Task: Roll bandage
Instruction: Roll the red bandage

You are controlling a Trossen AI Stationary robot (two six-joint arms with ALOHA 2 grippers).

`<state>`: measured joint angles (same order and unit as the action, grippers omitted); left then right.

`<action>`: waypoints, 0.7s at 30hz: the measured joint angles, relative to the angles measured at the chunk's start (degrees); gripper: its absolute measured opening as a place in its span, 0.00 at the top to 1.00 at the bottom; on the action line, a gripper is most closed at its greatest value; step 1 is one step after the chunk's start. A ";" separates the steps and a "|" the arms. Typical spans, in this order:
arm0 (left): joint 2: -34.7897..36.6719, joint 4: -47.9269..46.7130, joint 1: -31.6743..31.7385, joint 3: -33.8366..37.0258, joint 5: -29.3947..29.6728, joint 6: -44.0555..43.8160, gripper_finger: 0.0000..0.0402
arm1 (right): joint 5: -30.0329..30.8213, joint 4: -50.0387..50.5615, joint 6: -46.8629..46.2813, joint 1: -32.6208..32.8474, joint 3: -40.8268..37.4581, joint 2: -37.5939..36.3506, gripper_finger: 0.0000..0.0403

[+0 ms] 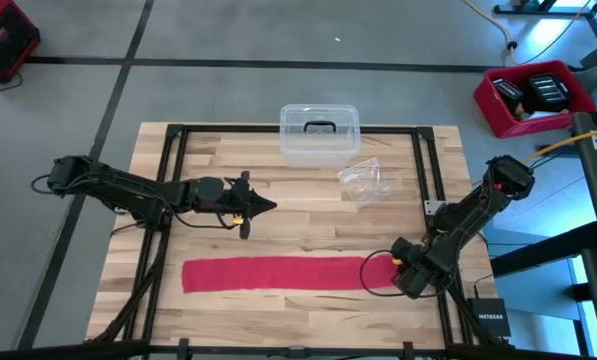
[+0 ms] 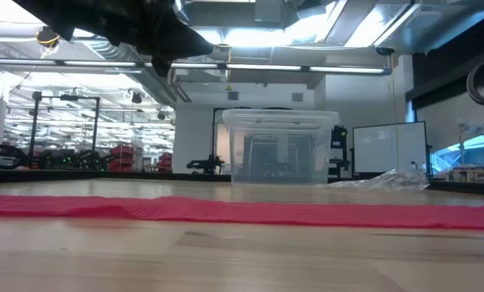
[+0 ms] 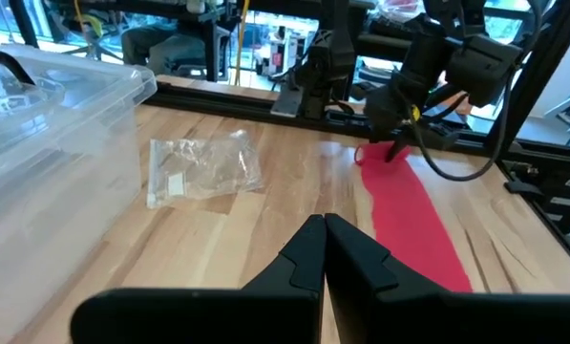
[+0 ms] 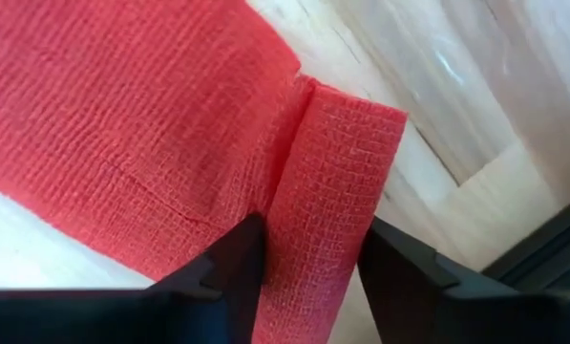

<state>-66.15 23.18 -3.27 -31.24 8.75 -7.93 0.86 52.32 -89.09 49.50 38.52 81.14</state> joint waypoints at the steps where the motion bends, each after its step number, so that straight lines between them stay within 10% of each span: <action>1: 0.02 0.04 0.00 0.00 0.64 0.52 1.00 | -0.08 0.04 1.30 0.00 0.06 0.00 0.64; 12: -0.07 5.40 -0.53 -3.16 2.30 6.64 1.00 | 7.33 15.68 17.28 -0.02 13.19 0.02 0.74; 21: -0.05 -9.70 1.44 -20.09 2.19 12.47 1.00 | 43.58 35.97 36.68 -0.50 34.34 -0.02 0.74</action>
<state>-66.20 13.48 -1.83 -51.34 10.94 4.54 44.44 88.28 -52.41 48.99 72.87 81.12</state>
